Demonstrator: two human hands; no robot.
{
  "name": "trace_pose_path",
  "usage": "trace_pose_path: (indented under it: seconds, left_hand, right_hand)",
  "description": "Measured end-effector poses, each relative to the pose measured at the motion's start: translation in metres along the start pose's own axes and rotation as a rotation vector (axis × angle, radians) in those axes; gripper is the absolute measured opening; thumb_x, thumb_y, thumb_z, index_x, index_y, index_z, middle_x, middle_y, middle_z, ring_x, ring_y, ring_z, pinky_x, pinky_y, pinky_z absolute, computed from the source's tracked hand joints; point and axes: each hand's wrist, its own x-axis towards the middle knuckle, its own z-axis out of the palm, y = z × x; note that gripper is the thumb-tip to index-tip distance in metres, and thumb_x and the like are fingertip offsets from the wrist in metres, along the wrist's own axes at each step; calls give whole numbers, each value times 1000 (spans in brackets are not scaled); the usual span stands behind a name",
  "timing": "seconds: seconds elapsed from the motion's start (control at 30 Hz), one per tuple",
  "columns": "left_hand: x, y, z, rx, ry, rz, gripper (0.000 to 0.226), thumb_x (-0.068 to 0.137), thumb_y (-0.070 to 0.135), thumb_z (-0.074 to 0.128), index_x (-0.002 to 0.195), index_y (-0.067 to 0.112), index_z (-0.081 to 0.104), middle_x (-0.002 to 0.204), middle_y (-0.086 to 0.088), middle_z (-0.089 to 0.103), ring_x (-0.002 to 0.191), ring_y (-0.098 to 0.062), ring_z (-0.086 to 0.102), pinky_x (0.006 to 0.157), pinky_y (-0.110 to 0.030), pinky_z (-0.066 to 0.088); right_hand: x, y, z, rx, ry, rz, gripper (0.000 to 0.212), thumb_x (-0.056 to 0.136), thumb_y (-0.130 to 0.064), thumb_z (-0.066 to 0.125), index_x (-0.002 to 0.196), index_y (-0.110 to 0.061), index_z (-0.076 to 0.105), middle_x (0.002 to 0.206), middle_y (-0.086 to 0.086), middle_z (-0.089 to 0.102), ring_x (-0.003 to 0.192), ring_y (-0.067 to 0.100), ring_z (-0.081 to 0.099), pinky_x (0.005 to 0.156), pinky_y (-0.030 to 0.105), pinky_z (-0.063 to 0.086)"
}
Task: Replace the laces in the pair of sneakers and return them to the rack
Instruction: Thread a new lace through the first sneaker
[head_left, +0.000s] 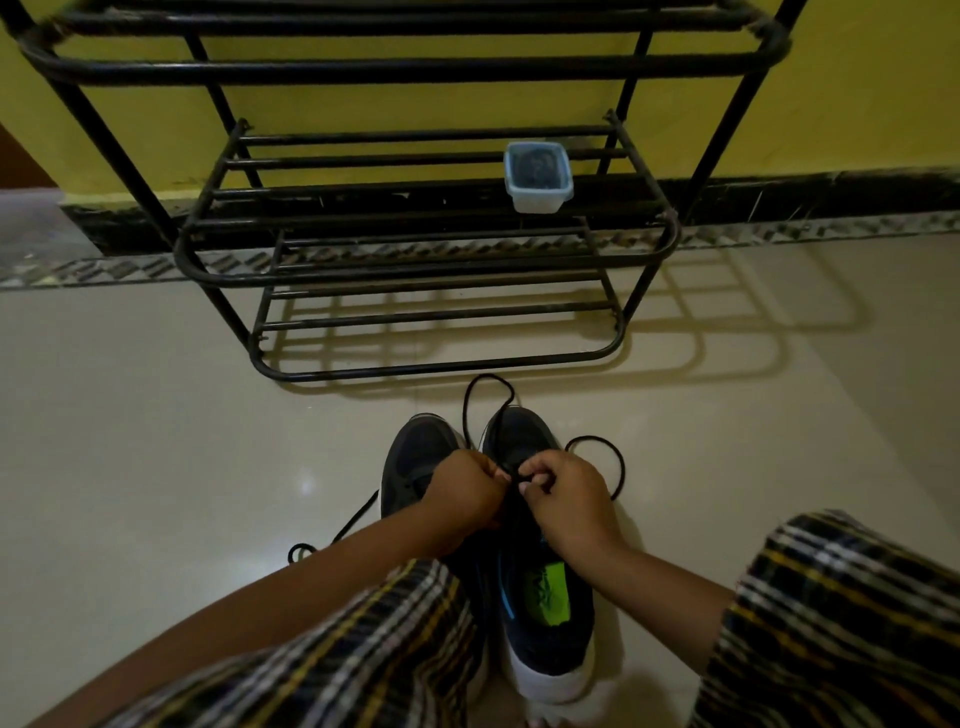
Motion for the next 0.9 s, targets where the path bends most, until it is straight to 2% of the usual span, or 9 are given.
trace_pose_path:
  seconds: [0.13, 0.23, 0.37, 0.43, 0.57, 0.63, 0.7, 0.83, 0.9]
  left_hand:
    - [-3, 7, -6, 18, 49, 32, 26, 97, 11, 42, 75, 10, 53, 71, -12, 60, 64, -23, 60, 62, -34, 54]
    - [-1, 15, -17, -187, 115, 15, 25, 97, 6, 36, 76, 9, 50, 73, -14, 57, 59, -19, 56, 55, -29, 48]
    - [1, 26, -30, -613, 206, 60, 25, 100, 10, 29, 84, 6, 48, 81, -14, 63, 80, -28, 65, 81, -43, 52]
    - [-2, 24, -33, -662, 155, 121, 21, 101, 13, 31, 89, 5, 46, 71, -10, 59, 68, -26, 64, 75, -43, 55]
    - [-8, 4, -25, 263, 89, 386, 14, 97, 23, 46, 98, 15, 57, 76, -1, 62, 66, -13, 60, 63, -22, 47]
    - [-9, -1, -21, 730, 6, 428, 22, 94, 27, 51, 112, 18, 59, 99, -2, 60, 85, -18, 61, 74, -28, 51]
    - [-8, -2, -23, 933, -3, 405, 23, 94, 28, 50, 111, 19, 64, 113, -4, 53, 98, -26, 59, 83, -37, 51]
    - [-4, -2, -28, 377, 142, 442, 22, 96, 16, 48, 83, 18, 66, 91, -5, 61, 84, -23, 61, 74, -18, 44]
    - [-8, 6, -31, -70, 214, 357, 26, 99, 17, 42, 88, 11, 65, 90, -10, 68, 77, -24, 61, 82, -27, 49]
  right_hand:
    - [-22, 11, -7, -67, 92, -265, 20, 68, 3, 59, 79, -12, 52, 90, 1, 47, 90, 22, 44, 71, 36, 42]
    - [-31, 27, -11, -120, 99, -142, 26, 65, -4, 66, 78, -10, 44, 86, 4, 43, 78, 24, 44, 62, 35, 37]
    - [-37, 36, -9, -157, -53, -57, 38, 82, -14, 59, 67, -19, 24, 75, 5, 41, 66, 21, 39, 52, 24, 25]
    - [-36, 36, -9, -194, -68, -67, 41, 85, -16, 57, 66, -20, 21, 72, 1, 37, 64, 17, 36, 51, 22, 26]
    - [-27, 37, -12, -286, -185, -64, 35, 89, -27, 53, 69, -27, 25, 73, -8, 36, 67, 13, 43, 52, 18, 30]
    - [-25, 38, -12, -310, -212, -60, 17, 91, -29, 50, 81, -24, 36, 79, -6, 42, 76, 19, 47, 57, 16, 33]
    - [-25, 39, -11, -307, -215, -45, 13, 91, -29, 49, 92, -20, 41, 88, 0, 49, 79, 21, 48, 60, 14, 34]
    - [-23, 41, -7, -314, -203, -44, 13, 91, -30, 49, 93, -20, 41, 95, 3, 53, 81, 21, 50, 60, 13, 34]
    - [-23, 41, -7, -309, -206, -38, 13, 90, -29, 49, 93, -20, 41, 96, 4, 54, 81, 21, 50, 61, 14, 34]
